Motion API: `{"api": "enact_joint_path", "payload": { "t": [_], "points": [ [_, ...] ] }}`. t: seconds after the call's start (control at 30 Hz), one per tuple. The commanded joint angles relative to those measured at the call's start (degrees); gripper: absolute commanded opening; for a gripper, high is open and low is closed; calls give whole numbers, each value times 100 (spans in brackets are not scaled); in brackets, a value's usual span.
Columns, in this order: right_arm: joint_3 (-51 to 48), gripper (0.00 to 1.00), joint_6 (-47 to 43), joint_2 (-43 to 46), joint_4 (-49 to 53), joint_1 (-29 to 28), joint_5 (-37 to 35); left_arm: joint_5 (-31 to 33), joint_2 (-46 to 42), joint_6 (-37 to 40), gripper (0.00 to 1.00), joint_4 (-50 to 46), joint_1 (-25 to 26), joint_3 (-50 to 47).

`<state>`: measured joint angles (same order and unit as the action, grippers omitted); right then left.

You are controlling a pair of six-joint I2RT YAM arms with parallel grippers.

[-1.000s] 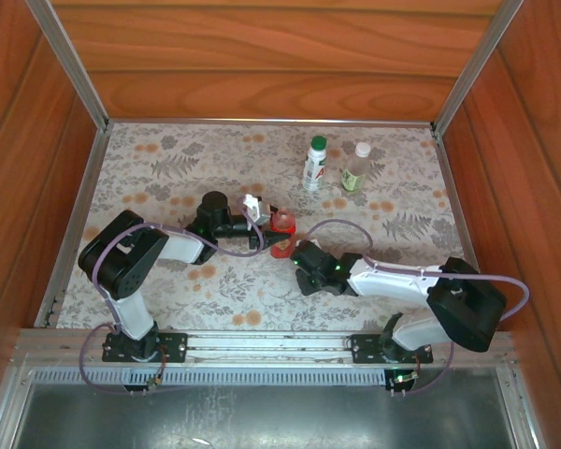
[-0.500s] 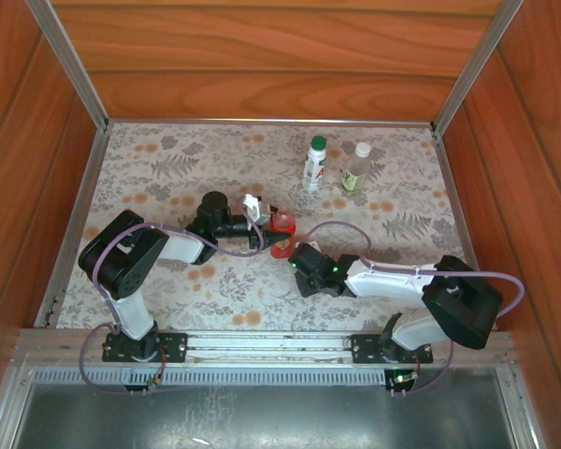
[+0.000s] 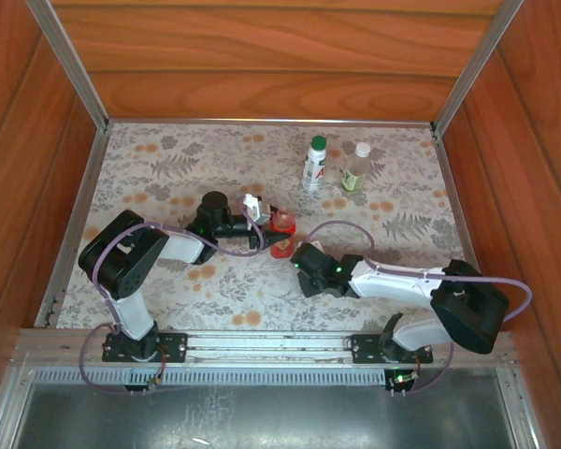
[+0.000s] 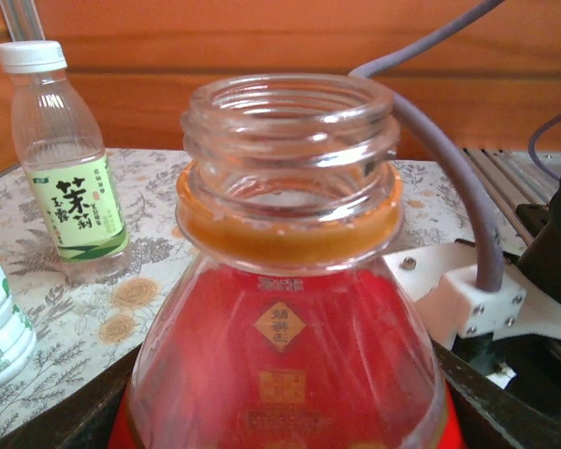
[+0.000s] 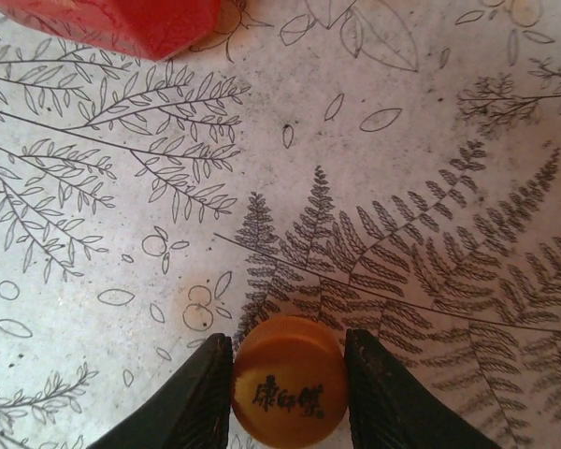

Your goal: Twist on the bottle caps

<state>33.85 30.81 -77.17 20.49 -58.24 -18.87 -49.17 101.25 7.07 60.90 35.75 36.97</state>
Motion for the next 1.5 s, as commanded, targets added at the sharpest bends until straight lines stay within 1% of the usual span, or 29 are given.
{"api": "enact_joint_path", "payload": {
  "t": [0.0,0.23,0.5,0.7,0.93,1.07,1.2,1.33,1.47],
  "points": [
    [293,35,136,277,593,-58,-150,49,175,19,62,-145,23,-61],
    [1285,36,-65,644,1782,-54,-85,39,161,19,62,-140,27,-67],
    [2785,36,-740,539,2684,-24,-149,35,176,31,62,-140,25,-74],
    [3730,36,-1320,239,2889,199,-48,28,193,57,62,-140,22,-76],
    [4749,36,-1916,-391,2930,706,278,-11,246,69,62,-140,23,-85],
    [5255,36,-2102,-740,3045,864,546,-5,246,100,62,-137,22,-85],
    [5500,36,-2184,-944,3147,900,705,-1,293,97,62,-140,23,-76],
    [5557,36,-2158,-1011,3188,928,982,3,307,111,62,-141,24,-91],
    [5593,37,-2140,-1064,3285,938,1065,-11,281,104,60,-140,13,-119]
  ]
}}
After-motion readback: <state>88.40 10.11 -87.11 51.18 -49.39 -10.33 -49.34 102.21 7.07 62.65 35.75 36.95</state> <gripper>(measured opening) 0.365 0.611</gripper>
